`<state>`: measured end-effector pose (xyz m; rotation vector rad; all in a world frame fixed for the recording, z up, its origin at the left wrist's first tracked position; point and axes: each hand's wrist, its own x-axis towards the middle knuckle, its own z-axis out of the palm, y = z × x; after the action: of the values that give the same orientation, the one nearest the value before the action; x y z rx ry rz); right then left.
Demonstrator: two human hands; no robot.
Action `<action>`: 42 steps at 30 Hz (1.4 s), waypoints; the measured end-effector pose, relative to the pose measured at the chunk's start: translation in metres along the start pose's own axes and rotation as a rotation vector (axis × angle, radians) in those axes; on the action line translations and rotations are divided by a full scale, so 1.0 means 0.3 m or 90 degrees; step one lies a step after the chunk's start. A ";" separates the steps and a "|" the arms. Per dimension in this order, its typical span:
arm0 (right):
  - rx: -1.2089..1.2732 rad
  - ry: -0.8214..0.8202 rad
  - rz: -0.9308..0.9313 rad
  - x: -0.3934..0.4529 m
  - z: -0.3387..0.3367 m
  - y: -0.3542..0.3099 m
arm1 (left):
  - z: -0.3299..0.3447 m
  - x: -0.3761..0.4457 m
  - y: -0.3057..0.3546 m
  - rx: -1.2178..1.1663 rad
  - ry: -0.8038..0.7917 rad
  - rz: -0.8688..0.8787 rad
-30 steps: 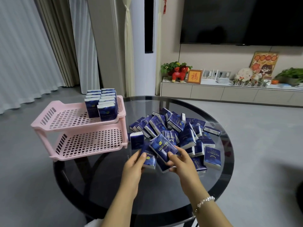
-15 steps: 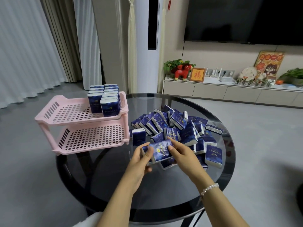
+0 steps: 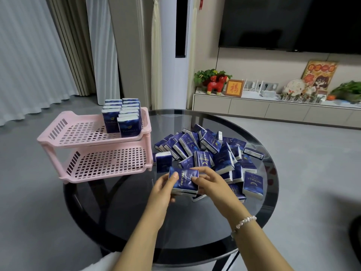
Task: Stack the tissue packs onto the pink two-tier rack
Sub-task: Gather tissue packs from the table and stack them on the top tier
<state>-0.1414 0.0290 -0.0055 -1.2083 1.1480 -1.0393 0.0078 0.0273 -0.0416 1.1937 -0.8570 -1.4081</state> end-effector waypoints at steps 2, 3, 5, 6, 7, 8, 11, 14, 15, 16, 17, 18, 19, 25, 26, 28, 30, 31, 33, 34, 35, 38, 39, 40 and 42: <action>0.069 0.059 0.016 0.013 0.019 0.022 | 0.008 -0.004 0.003 -0.105 -0.011 -0.022; 0.104 0.086 0.024 0.018 0.032 0.037 | 0.011 -0.008 0.006 -0.136 -0.020 -0.028; 0.131 0.113 0.035 0.027 0.059 0.074 | 0.011 -0.011 0.008 -0.160 -0.023 -0.043; 0.130 0.112 0.040 0.027 0.071 0.089 | 0.007 -0.011 0.009 -0.168 -0.015 -0.054; 0.125 0.107 0.042 0.027 0.078 0.103 | 0.001 -0.007 0.010 -0.176 -0.005 -0.065; 0.119 0.104 0.040 0.025 0.081 0.109 | -0.004 -0.002 0.008 -0.184 0.007 -0.073; -0.015 0.192 -0.003 0.026 0.044 0.105 | -0.020 0.014 0.010 -0.181 0.057 -0.060; -0.290 0.302 -0.012 0.029 -0.018 0.106 | -0.028 0.026 0.015 -0.185 0.076 -0.051; -0.369 0.300 -0.001 0.031 -0.028 0.109 | -0.030 0.028 0.019 -0.194 0.079 -0.051; -0.442 0.285 0.013 0.034 -0.031 0.112 | -0.030 0.030 0.022 -0.201 0.083 -0.050; -0.508 0.267 0.028 0.037 -0.027 0.113 | -0.031 0.033 0.023 -0.200 0.087 -0.044; -0.565 0.254 0.040 0.040 -0.019 0.112 | -0.030 0.032 0.025 -0.192 0.091 -0.034; -0.615 0.246 0.053 0.043 -0.011 0.108 | -0.030 0.031 0.025 -0.183 0.095 -0.021; -0.713 0.195 0.141 0.077 0.006 0.096 | -0.042 0.025 0.026 -0.157 0.095 0.003; -0.714 0.181 0.157 0.082 0.007 0.094 | -0.041 0.026 0.026 -0.154 0.098 0.001; -0.714 0.151 0.179 0.088 0.011 0.090 | -0.040 0.029 0.024 -0.156 0.099 0.001; -0.699 0.122 0.183 0.086 0.016 0.084 | -0.042 0.031 0.021 -0.154 0.098 0.008; -0.687 0.109 0.178 0.083 0.014 0.084 | -0.044 0.033 0.017 -0.143 0.099 0.016; -0.642 0.101 0.152 0.072 0.011 0.087 | -0.050 0.035 0.005 -0.101 0.116 0.033; -0.604 0.108 0.131 0.063 0.012 0.089 | -0.053 0.037 -0.001 -0.083 0.131 0.037; -0.552 0.117 0.109 0.056 0.012 0.093 | -0.057 0.037 -0.006 -0.074 0.145 0.041; -0.346 0.136 0.046 0.045 0.002 0.097 | -0.061 0.030 -0.007 -0.063 0.144 0.047; -0.289 0.134 0.036 0.042 -0.008 0.090 | -0.061 0.025 -0.005 -0.060 0.137 0.051; -0.243 0.130 0.024 0.038 -0.021 0.080 | -0.060 0.020 -0.001 -0.059 0.130 0.055; -0.185 0.131 -0.001 0.027 -0.045 0.057 | -0.058 0.009 0.003 -0.057 0.118 0.057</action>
<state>-0.1538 0.0205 -0.0233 -1.3497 1.4981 -1.0411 0.0249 0.0263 -0.0457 1.1825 -0.7032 -1.2298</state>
